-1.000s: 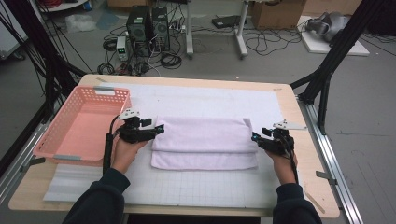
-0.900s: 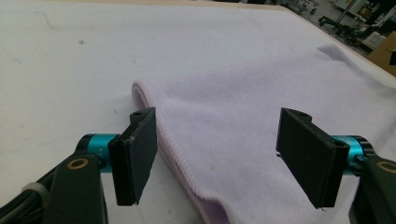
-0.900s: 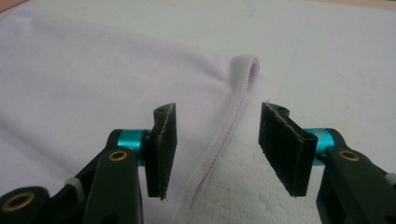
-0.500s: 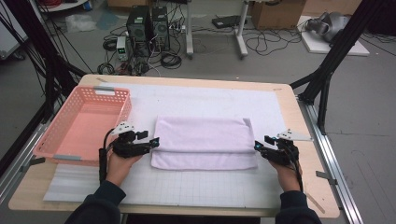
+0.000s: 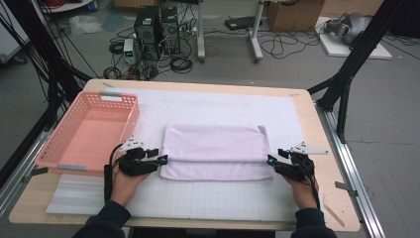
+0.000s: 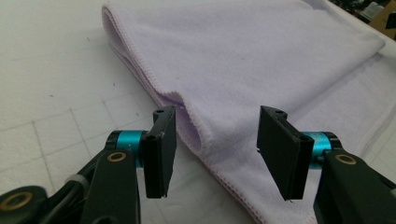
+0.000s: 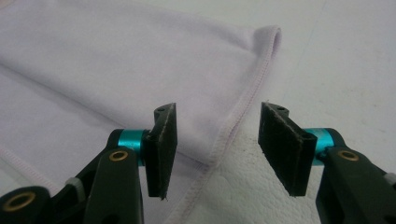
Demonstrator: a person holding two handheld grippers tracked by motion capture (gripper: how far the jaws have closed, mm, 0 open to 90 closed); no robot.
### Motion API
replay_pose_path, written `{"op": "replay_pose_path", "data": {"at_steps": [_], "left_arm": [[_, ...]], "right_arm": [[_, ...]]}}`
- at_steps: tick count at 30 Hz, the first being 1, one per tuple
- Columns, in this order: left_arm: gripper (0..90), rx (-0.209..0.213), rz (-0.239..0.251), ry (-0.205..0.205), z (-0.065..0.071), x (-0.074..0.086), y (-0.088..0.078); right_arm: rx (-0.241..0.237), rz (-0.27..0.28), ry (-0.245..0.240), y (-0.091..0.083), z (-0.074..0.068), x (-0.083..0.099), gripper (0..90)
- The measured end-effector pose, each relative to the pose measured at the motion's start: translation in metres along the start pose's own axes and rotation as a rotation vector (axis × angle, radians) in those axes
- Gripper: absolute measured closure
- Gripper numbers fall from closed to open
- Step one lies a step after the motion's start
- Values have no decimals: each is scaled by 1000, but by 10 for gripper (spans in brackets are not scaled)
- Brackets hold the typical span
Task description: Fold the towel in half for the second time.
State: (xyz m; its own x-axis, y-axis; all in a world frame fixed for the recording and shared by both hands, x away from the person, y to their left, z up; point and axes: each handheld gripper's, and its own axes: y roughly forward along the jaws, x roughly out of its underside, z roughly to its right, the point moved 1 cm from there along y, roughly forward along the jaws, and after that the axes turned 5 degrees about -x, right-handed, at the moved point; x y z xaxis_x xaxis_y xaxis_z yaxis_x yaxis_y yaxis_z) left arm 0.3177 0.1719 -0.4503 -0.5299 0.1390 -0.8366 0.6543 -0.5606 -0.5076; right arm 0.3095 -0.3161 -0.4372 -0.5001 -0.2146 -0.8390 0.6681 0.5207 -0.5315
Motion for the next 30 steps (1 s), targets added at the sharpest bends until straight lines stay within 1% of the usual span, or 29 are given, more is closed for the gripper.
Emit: {"op": "replay_pose_path", "data": {"at_steps": [2,3,5,7,8,10,11,12,13,14,16,18,20,22,23,25,26,28,29,30], "left_arm": [[506,-15,-11,9,2,1,2],[509,-18,-18,15,2,1,3],[524,-20,-21,20,4,1,5],[560,-21,-24,27,5,1,7],[580,-34,-40,38,7,1,10],[664,-48,-57,47,8,1,12],[718,-58,-57,59,8,1,12],[759,-59,-54,68,9,0,11],[792,-57,-49,69,10,0,11],[807,-60,-45,89,11,-1,10],[819,-58,-28,99,13,-2,8],[822,-53,-10,93,13,-4,5],[823,-45,-4,83,12,-4,3],[823,-38,-1,79,12,-4,2],[823,-31,4,66,11,-4,1],[823,-26,9,60,10,-4,1],[823,-22,8,54,11,-4,1],[824,-20,11,53,11,-4,0],[825,-20,11,53,11,-4,0],[828,-17,12,56,10,-4,-1]], "right_arm": [[-3,-2,-3,0,-1,0,465],[-4,-5,2,0,-2,1,465],[-7,-6,-7,0,-3,1,464],[-7,-4,-7,0,-2,1,464],[-5,-3,-10,0,-1,1,464],[-1,-6,-4,-1,0,2,463],[1,-9,-2,-2,1,2,464],[8,-8,-4,-3,2,3,465],[11,-9,2,-4,3,3,466],[9,-8,2,-5,4,3,471],[6,-8,-1,-6,5,3,482],[-9,-9,-1,-7,5,3,485],[-40,-13,-19,-5,3,2,488],[-61,-33,-36,0,-2,3,495],[-63,-45,-47,4,-3,3,507],[-56,-75,-62,11,-5,5,559],[-43,-93,-71,14,-6,6,599],[-32,-113,-87,20,-5,7,722],[-13,-112,-94,20,-5,7,812],[-22,-110,-91,18,-4,6,839]]}}
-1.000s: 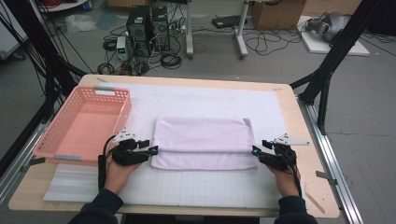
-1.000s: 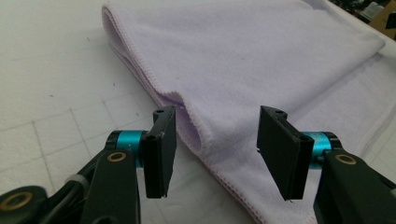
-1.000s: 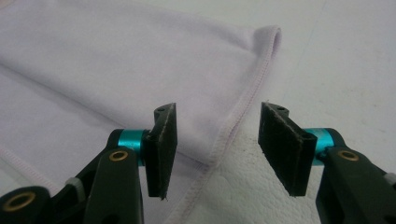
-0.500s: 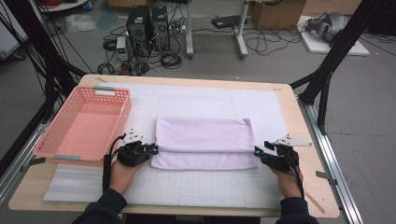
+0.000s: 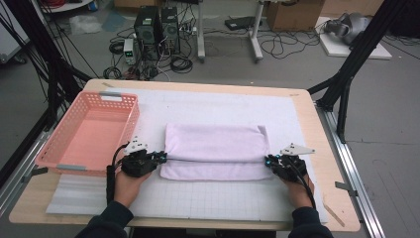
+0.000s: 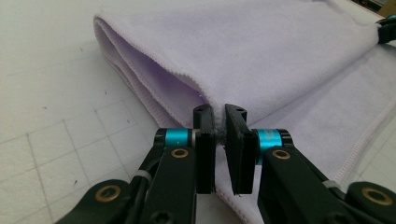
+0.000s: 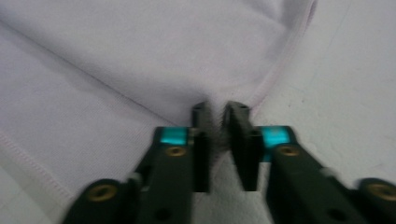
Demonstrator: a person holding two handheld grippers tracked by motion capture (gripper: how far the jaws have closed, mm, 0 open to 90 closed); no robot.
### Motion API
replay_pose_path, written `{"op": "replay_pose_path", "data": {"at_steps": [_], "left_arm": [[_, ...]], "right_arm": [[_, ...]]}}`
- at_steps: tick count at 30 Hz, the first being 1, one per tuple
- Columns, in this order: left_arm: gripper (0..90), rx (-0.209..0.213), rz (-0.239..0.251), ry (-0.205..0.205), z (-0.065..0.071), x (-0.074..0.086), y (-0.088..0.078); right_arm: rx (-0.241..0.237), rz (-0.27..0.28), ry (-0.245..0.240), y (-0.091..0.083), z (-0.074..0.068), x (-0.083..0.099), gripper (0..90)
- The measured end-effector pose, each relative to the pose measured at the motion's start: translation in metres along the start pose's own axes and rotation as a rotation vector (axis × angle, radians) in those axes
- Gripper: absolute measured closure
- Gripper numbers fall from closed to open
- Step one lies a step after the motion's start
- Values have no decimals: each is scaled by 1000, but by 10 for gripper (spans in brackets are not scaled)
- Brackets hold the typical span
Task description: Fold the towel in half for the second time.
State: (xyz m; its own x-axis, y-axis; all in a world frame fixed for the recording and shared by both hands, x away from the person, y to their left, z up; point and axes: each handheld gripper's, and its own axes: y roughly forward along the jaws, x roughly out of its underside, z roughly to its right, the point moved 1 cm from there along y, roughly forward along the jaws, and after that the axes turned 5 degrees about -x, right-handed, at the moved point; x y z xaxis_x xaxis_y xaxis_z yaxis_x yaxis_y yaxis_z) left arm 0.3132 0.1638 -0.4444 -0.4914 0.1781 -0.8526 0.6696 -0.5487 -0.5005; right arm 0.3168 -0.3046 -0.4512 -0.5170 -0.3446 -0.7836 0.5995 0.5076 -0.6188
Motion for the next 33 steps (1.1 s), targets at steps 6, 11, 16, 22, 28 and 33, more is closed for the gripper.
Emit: {"op": "replay_pose_path", "data": {"at_steps": [6,11,16,22,28,33], "left_arm": [[832,25,26,-27,2,-1,-9],[832,35,40,-27,6,1,-22],[832,60,30,-28,11,6,-36],[831,74,-7,-20,16,18,-44],[653,62,-44,-8,17,24,-42],[453,37,78,-34,14,13,-47]], "right_arm": [[-21,35,-16,-14,-3,-4,854],[-57,38,-18,-28,-7,-6,854],[-77,15,-38,-40,-18,-2,853],[-92,5,-49,-54,-26,7,852],[-70,-36,-18,-50,-22,15,659],[-41,122,48,-65,-18,5,585]]}}
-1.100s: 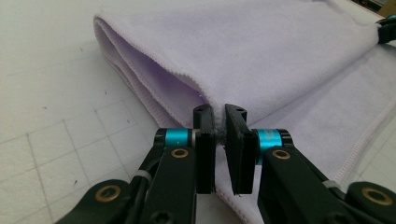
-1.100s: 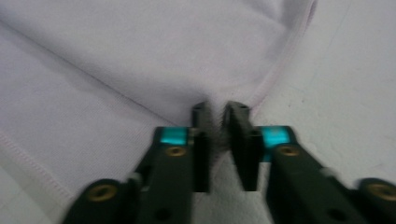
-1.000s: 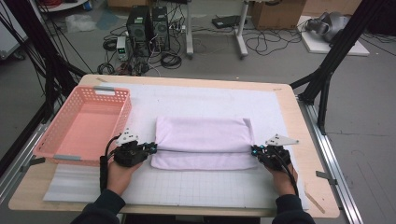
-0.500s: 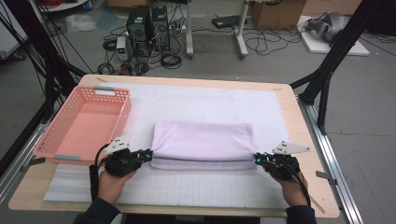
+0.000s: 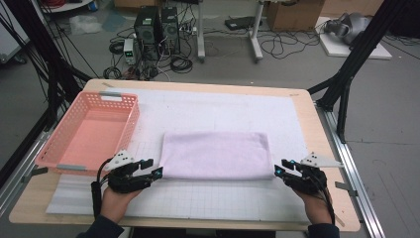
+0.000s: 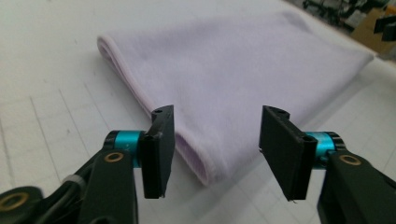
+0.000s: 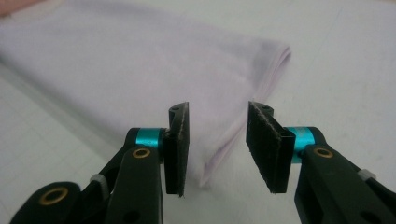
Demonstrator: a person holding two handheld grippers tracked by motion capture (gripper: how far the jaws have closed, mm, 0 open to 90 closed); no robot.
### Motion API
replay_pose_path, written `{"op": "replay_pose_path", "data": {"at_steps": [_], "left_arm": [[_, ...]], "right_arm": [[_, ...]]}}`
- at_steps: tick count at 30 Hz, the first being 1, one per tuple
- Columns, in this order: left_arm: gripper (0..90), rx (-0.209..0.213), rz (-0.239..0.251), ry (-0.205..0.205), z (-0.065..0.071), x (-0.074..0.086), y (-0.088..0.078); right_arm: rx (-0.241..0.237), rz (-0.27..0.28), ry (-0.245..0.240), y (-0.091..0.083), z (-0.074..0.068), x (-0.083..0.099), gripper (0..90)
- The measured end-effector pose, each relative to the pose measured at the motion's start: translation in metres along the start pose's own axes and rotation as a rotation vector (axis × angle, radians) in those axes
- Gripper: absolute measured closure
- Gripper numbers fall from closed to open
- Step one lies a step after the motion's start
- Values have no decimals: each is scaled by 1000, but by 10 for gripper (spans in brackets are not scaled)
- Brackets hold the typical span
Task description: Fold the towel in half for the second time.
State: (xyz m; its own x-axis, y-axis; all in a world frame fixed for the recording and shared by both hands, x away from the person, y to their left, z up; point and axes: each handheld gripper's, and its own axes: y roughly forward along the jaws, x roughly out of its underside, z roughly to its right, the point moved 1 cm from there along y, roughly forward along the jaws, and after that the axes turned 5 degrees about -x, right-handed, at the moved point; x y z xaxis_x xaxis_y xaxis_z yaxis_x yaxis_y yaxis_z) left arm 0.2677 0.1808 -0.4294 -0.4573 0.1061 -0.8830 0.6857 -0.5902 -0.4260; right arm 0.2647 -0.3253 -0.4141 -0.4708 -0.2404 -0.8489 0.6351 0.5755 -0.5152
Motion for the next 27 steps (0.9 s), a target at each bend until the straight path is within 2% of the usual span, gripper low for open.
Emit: {"op": "replay_pose_path", "data": {"at_steps": [3,5,8,10,12,13,14,17,19,22,24,27], "left_arm": [[464,-13,-1,0,-4,-6,9],[499,-12,-11,0,-5,-8,17],[550,-4,-41,28,-5,-8,31],[581,10,-70,39,-2,-7,40],[610,18,-115,66,2,-3,47],[630,8,-145,91,4,0,48],[638,-8,-174,108,5,2,50],[678,-14,-189,109,6,6,46],[702,-19,-205,109,6,6,41],[673,-31,-196,101,5,4,37],[603,-42,-151,85,1,-3,36],[577,-48,-92,41,-8,-17,41]], "right_arm": [[4,-5,-28,12,-4,-2,588],[-6,-39,-47,26,-8,-2,594],[-13,-95,-89,43,-12,-1,606],[-15,-132,-95,50,-14,1,612],[-10,-172,-119,54,-13,6,613],[-12,-188,-122,55,-12,8,613],[-19,-179,-116,54,-11,10,613],[-36,-184,-89,50,-4,12,615],[-28,-189,-80,46,-1,12,614],[-11,-184,-58,38,1,10,585],[-11,-137,-53,32,2,8,586],[11,-83,-51,28,5,4,582]]}}
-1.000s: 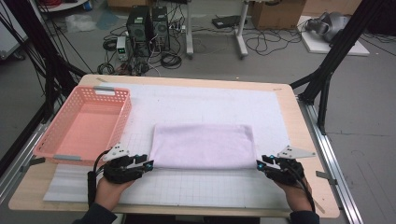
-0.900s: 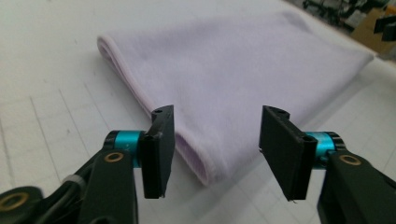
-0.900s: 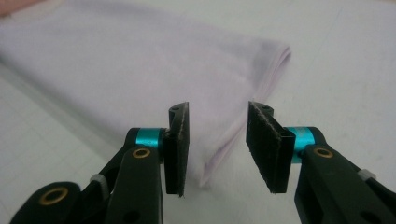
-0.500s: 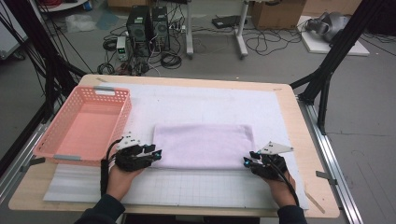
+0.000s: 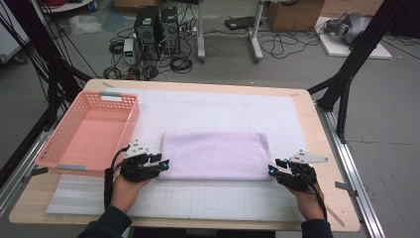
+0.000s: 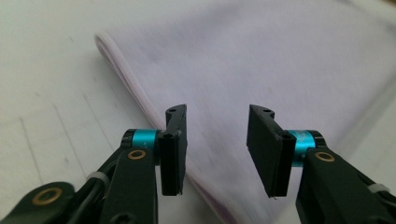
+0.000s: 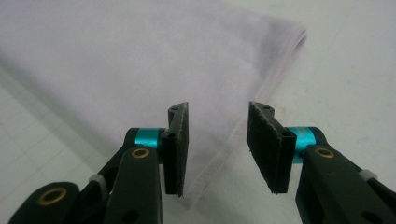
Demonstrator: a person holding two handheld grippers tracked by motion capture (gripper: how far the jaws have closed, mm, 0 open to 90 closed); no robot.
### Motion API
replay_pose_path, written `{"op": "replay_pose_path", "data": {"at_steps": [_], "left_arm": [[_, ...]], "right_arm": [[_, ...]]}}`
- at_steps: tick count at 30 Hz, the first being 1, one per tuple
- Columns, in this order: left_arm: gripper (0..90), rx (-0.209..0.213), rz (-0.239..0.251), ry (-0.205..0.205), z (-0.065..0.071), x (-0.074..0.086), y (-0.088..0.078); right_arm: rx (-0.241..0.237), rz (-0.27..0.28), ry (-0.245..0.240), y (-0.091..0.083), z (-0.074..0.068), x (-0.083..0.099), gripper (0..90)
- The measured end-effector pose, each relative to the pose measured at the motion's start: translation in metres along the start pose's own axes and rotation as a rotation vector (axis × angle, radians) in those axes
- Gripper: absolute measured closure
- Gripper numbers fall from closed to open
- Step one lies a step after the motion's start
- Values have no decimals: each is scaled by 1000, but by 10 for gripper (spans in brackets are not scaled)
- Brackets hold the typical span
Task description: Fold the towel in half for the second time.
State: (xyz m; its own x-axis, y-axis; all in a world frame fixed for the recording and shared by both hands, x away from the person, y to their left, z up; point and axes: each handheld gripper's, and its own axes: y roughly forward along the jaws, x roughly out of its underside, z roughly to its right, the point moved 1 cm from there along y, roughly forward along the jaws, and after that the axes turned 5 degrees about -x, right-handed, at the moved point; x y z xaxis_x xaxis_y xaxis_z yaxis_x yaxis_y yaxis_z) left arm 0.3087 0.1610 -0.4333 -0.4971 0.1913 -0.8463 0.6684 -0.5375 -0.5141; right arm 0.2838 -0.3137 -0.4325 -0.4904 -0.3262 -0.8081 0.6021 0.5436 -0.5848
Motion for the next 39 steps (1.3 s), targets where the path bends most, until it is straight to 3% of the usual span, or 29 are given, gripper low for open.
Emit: {"op": "replay_pose_path", "data": {"at_steps": [5,6,7,8,10,11,13,14,16,17,18,19,20,21,22,23,24,26,27,28,30,31,34,36,39], "left_arm": [[579,-29,40,-37,-16,-19,19],[587,-39,52,-61,-24,-27,33],[594,-39,52,-61,-24,-27,33],[599,-55,54,-88,-31,-34,48],[612,-60,45,-119,-35,-39,62],[619,-64,65,-130,-36,-39,68],[637,-84,45,-137,-37,-39,74],[640,-128,-14,-126,-38,-37,85],[660,-158,-35,-89,-36,-34,88],[669,-158,-35,-89,-36,-34,88],[676,-240,-40,-32,-33,-36,87],[675,-283,-44,-11,-33,-36,86],[650,-355,-59,9,-35,-35,86],[564,-355,-59,9,-35,-35,86],[548,-317,-52,-80,-42,-32,84],[547,-317,-52,-80,-42,-32,84],[533,-295,-38,-109,-44,-31,81],[514,-254,-17,-94,-46,-32,77],[493,-254,-17,-94,-46,-32,77],[465,-202,1,-119,-49,-32,77],[428,-195,6,-132,-50,-31,77],[421,-173,3,-158,-53,-30,79],[385,-193,-19,-187,-56,-30,81],[422,-179,-44,-190,-57,-30,84],[492,-182,-55,-151,-53,-31,86]], "right_arm": [[8,-9,2,5,0,1,566],[6,-11,8,6,0,1,565],[8,-10,6,7,1,1,562],[13,-7,8,7,1,0,562],[15,-6,10,7,0,0,560],[17,-3,3,8,0,0,559],[16,-2,2,8,0,0,558],[14,-2,-1,9,-1,0,556],[13,-3,-5,9,0,0,555],[13,-3,-5,9,0,0,555],[17,-4,-7,9,0,0,553],[19,-4,0,9,1,0,552],[23,-5,0,9,1,0,551],[28,-4,4,9,2,0,549],[33,-1,1,10,4,-1,546],[33,-1,1,10,4,-1,546],[43,10,2,11,8,-5,535],[57,28,18,15,15,-12,512],[57,28,18,15,15,-12,512],[74,46,48,25,27,-23,482],[79,40,68,38,37,-33,454],[82,25,68,45,41,-39,442],[75,-5,85,69,52,-54,379],[67,-28,84,84,58,-59,366],[76,-61,101,102,64,-61,343]]}}
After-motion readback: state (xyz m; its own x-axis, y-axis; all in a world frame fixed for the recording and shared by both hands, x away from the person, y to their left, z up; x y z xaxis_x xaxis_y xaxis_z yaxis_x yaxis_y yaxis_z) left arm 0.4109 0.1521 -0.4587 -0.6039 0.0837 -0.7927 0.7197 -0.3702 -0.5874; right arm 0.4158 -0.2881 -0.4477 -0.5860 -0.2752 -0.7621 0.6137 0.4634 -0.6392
